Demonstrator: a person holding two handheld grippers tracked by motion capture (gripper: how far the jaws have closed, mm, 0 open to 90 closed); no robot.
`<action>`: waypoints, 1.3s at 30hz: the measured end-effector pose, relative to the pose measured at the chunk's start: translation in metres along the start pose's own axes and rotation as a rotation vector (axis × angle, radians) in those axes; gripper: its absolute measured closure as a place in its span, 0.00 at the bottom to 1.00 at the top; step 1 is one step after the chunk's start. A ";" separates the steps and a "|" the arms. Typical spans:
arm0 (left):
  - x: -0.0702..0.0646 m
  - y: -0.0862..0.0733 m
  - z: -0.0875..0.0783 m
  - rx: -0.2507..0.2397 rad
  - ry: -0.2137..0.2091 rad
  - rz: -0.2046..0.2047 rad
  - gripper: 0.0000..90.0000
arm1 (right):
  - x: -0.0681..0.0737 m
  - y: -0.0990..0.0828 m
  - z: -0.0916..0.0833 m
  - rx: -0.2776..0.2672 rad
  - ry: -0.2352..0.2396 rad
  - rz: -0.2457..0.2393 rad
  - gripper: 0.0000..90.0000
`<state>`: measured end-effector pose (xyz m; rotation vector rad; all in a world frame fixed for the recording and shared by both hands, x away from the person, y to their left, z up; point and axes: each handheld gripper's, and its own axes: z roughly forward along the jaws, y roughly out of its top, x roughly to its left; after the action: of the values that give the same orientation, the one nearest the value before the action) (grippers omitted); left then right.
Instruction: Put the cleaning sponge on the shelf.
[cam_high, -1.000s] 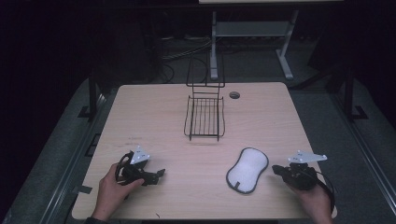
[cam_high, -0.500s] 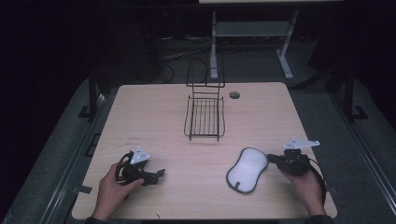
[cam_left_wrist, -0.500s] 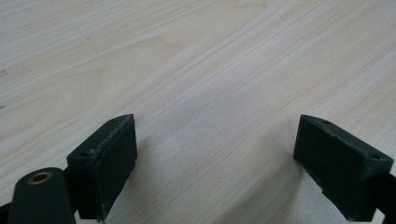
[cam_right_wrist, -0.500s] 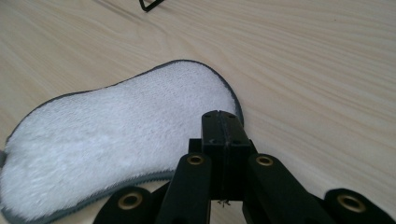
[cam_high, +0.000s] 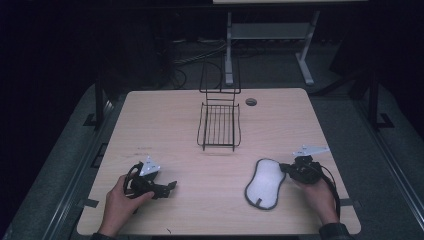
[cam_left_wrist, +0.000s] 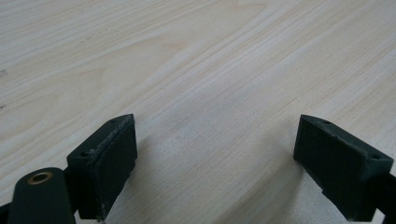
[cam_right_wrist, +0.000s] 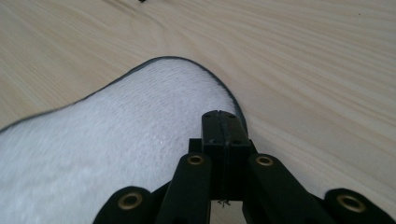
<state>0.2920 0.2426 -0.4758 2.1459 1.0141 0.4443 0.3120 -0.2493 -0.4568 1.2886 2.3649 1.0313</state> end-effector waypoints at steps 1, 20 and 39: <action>0.000 0.000 0.000 0.000 0.000 0.000 0.14 | 0.001 0.002 0.002 0.002 -0.001 0.003 1.00; 0.000 0.000 0.000 0.000 0.000 0.001 0.14 | 0.011 0.015 0.002 -0.027 0.002 -0.029 1.00; 0.000 0.000 0.000 -0.001 0.000 0.003 0.14 | 0.035 -0.032 -0.033 0.022 0.016 -0.039 1.00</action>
<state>0.2917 0.2427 -0.4758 2.1470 1.0109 0.4456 0.2547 -0.2478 -0.4516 1.2407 2.4099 1.0105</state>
